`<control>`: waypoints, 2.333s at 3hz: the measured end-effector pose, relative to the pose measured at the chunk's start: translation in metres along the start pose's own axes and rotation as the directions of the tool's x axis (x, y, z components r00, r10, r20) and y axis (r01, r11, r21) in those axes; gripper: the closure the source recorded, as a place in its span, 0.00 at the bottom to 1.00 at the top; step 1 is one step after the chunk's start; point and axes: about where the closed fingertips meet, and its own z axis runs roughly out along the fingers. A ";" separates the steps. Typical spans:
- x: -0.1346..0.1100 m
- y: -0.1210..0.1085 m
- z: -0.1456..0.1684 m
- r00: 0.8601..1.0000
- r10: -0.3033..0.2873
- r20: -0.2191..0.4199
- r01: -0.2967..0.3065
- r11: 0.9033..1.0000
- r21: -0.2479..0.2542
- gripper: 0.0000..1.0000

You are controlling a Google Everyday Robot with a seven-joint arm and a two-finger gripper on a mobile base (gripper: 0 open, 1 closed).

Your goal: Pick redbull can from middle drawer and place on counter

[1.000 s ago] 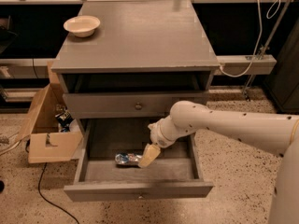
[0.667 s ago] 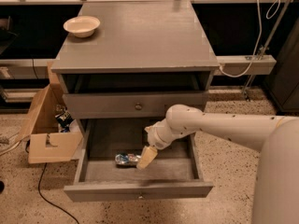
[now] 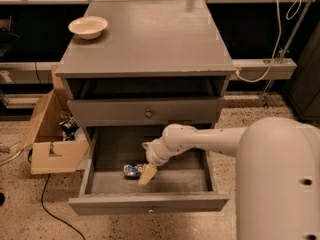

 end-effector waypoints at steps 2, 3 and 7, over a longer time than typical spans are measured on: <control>0.010 -0.009 0.071 0.999 -0.038 -0.018 0.038 0.999 0.012 0.13; 0.019 -0.008 0.086 0.999 -0.028 -0.025 0.029 1.000 0.009 0.36; -0.011 0.001 -0.119 0.963 -0.142 0.228 0.137 0.990 0.038 1.00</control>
Offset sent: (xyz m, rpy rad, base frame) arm 0.0262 0.0449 -0.0973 -0.0509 -0.0395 0.0181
